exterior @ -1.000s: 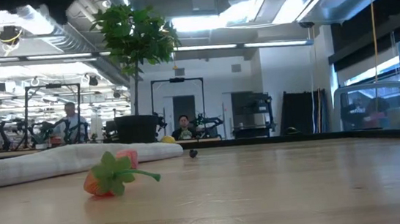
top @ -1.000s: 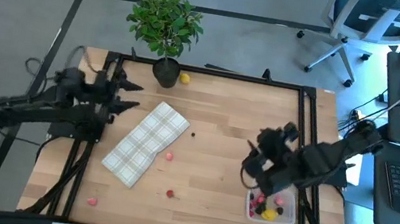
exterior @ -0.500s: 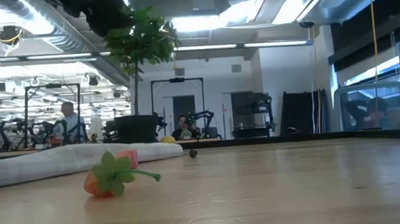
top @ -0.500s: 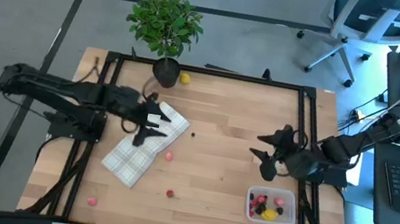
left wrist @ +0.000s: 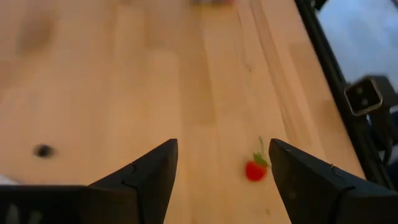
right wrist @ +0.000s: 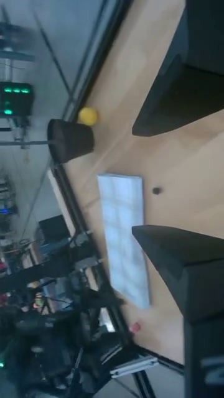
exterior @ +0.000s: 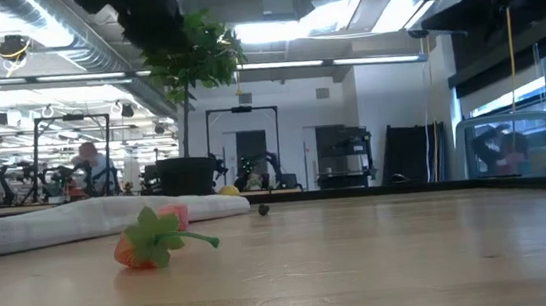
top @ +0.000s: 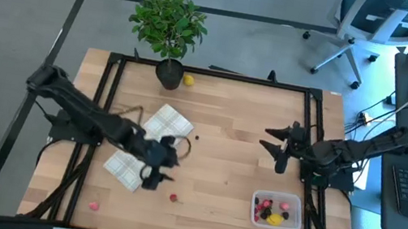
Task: Pick and placing Produce into tupperware
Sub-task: Put the red strawberry into the transparent bin
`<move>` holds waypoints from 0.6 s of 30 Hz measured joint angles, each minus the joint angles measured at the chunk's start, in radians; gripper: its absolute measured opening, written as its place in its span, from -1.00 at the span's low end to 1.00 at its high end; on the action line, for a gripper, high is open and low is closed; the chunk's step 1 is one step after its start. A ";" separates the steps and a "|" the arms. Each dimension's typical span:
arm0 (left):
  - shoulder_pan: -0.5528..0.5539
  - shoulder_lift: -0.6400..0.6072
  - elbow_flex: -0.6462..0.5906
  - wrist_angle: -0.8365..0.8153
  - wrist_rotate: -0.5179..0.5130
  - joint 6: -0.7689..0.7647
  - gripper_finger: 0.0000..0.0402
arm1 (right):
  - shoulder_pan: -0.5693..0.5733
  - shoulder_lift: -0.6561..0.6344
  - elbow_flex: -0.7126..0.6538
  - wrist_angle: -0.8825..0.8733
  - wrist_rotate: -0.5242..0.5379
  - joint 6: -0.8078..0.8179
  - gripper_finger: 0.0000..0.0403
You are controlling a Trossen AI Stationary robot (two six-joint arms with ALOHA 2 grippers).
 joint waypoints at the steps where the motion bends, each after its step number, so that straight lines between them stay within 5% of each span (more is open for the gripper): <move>1: -0.013 0.030 0.009 -0.005 0.002 -0.018 0.22 | -0.005 -0.008 -0.015 0.016 0.000 -0.019 0.23; 18: -0.111 0.408 0.125 0.003 0.019 -0.112 0.22 | -0.019 -0.018 -0.038 0.029 -0.002 0.021 0.23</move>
